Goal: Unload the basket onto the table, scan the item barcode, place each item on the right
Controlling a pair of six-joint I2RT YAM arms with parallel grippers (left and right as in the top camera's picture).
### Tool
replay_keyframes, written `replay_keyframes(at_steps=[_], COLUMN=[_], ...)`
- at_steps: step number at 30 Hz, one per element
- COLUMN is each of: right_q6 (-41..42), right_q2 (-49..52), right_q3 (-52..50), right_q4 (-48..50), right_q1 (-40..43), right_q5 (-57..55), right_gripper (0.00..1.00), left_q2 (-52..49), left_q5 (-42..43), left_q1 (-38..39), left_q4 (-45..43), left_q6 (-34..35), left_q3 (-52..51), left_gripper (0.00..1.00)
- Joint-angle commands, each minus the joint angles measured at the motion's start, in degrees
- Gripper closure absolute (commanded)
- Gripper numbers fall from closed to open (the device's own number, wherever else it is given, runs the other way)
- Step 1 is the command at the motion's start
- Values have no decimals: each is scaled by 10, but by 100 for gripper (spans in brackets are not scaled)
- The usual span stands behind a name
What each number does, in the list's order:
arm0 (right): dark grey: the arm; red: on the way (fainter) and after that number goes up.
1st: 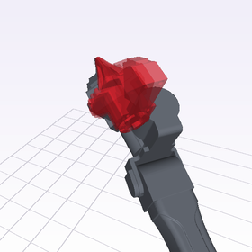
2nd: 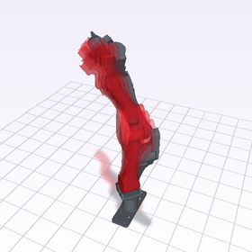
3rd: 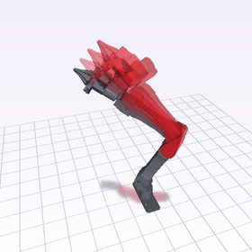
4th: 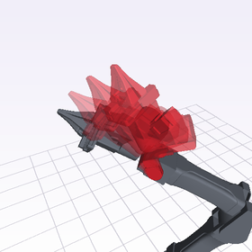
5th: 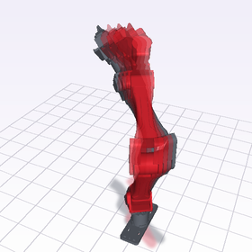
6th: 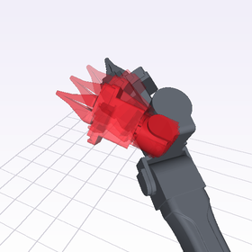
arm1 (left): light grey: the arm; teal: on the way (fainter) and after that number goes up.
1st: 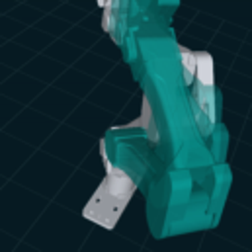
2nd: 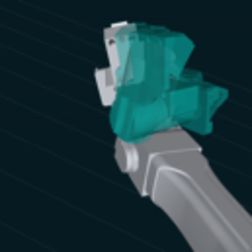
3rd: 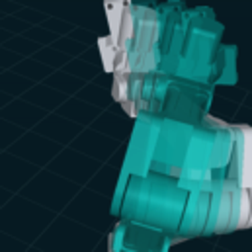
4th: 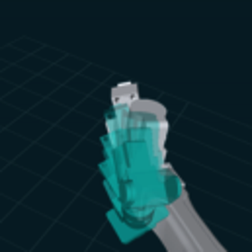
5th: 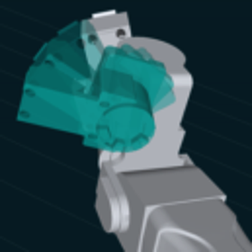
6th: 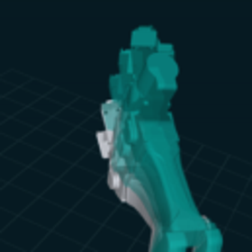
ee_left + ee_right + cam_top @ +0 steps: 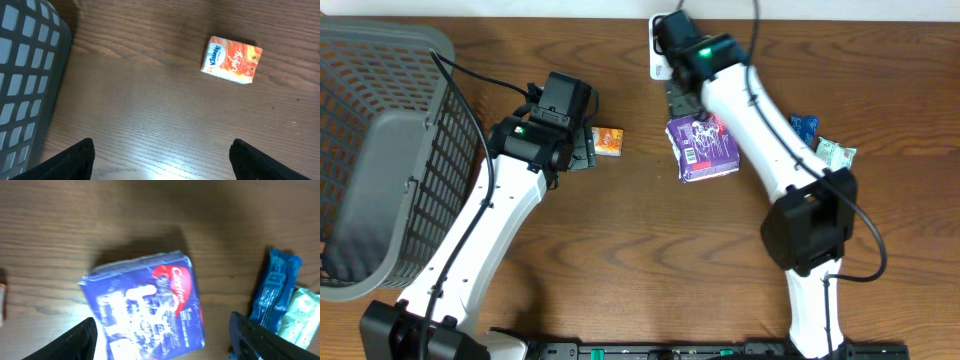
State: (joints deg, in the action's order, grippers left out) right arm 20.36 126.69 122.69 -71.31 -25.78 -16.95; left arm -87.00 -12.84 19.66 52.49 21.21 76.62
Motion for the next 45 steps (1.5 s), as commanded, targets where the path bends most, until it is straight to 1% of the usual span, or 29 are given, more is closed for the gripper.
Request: replay_keyframes(at_steps=[1,6,9,12,15,16,17,18,19,20,21,22,29,31,32,35,36,38,39,41,42,43,44,45], right_q6=[-43,-90,-125,-144,-144,-139,-135,-131,-131,-131,-131,-126,-8,39,66,81,81,81,80,80,79,79,79,79], right_q2=[0,0,0,0,0,0,0,0,0,0,0,0,-37,-65,-89,-125,-133,-143,-145,-143,-142,-141,-141,-141], right_q3=[-10,-58,-108,-183,-248,-269,-284,-306,-315,-321,-322,-322,-311,-311,-311,-311,-311,-311,-311,-312,-312,-312,-313,-313], right_q4=[-10,-1,29,94,156,176,191,209,216,219,218,216,208,207,207,203,203,201,198,192,188,185,182,181], right_q1=[54,117,153,179,191,194,196,200,203,206,209,212,243,249,250,245,243,242,242,241,240,239,237,236], right_q5=[123,264,358,441,476,482,482,481,482,481,480,477,430,391,351,291,283,275,276,278,278,278,278,278], right_gripper=[20,22,22,23,24,29,39,52,62,78,91,99,99,99,99,98,95,80,71,50,43,37,33,31], left_q2=[-3,-3,-3,-3,-3,-3,-3,-3,-3,-3,-3,-3,-3,-3,-3,-3,-3,-3,-3,-3,-3,-3,-3,-3], left_q5=[-12,-12,-11,-12,-12,-11,-11,-11,-11,-11,-11,-11,-11,-11,-12,-11,-12,-11,-11,-12,-11,-12,-11,-12], left_q1=[-1,-1,-1,-1,-1,-1,-1,-1,-1,-1,-1,-1,-1,-1,-1,-1,-1,-1,-1,-1,-1,-1,-1,-1], left_q4=[2,2,2,2,2,2,2,2,2,2,2,2,2,2,2,2,2,2,2,2,2,2,2,2], left_q6=[5,5,5,5,5,5,5,5,5,5,5,5,5,5,5,5,5,5,5,5,5,5,5,5], left_q3=[4,4,4,4,4,4,4,4,4,4,4,4,4,4,4,4,4,4,4,4,4,4,4,4], left_gripper=[14,14,14,14,14,14,14,14,14,14,14,14,14,14,14,14,14,14,14,14,14,14,14,14])
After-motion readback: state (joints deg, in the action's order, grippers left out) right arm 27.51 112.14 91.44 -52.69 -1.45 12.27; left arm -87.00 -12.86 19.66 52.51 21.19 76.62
